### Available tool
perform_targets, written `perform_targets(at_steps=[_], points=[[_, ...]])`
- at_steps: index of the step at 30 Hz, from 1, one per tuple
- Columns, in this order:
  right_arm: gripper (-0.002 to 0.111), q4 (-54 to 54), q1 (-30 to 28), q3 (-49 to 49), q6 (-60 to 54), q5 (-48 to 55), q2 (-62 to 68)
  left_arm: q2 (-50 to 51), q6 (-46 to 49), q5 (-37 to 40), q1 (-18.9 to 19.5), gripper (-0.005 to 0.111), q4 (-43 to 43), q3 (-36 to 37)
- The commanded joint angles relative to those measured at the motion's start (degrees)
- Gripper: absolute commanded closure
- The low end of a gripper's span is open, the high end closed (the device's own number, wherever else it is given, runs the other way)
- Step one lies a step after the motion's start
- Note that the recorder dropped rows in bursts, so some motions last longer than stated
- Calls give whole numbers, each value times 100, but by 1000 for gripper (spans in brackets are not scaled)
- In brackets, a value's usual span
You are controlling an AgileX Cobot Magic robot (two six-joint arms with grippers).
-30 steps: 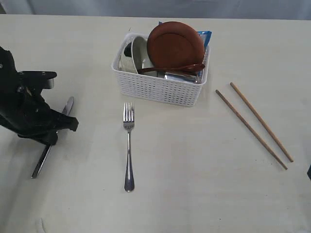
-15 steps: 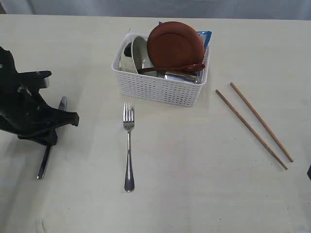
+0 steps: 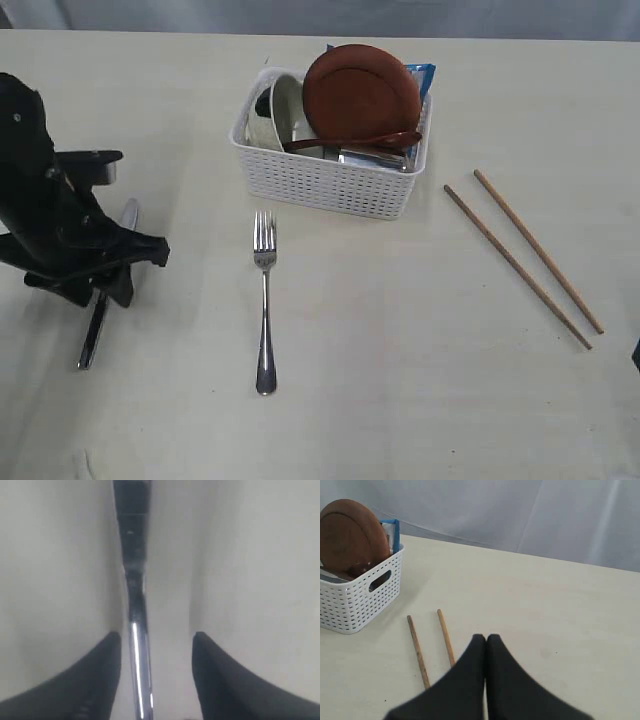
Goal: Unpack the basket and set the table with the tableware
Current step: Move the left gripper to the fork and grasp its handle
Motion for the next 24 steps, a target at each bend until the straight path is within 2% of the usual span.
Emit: perform_targets(at_steps=[1, 4, 6, 11, 13, 18, 21, 24], points=[[109, 0, -43, 17, -4, -16, -33, -706, 19, 127, -26, 69, -157, -255], [109, 0, -43, 17, -4, -16, -33, -1182, 54, 86, -122, 78, -393, -258], [109, 0, -43, 17, -4, -16, -33, -1394, 132, 172, -304, 78, -687, -258], [109, 0, -43, 17, -4, -16, -33, -1398, 391, -37, -1107, 58, -1429, -258], [109, 0, -43, 17, -4, -16, -33, -1255, 231, -417, -1516, 57, -1430, -258], [109, 0, -43, 17, -4, -16, -33, -521, -75, -1074, -2261, 57, -1430, -367], [109, 0, -43, 17, -4, -16, -33, -9, -413, -1241, -2489, 57, -1175, -571], [109, 0, -43, 17, -4, -16, -33, 410, -818, -1290, -2546, 57, -710, -828]])
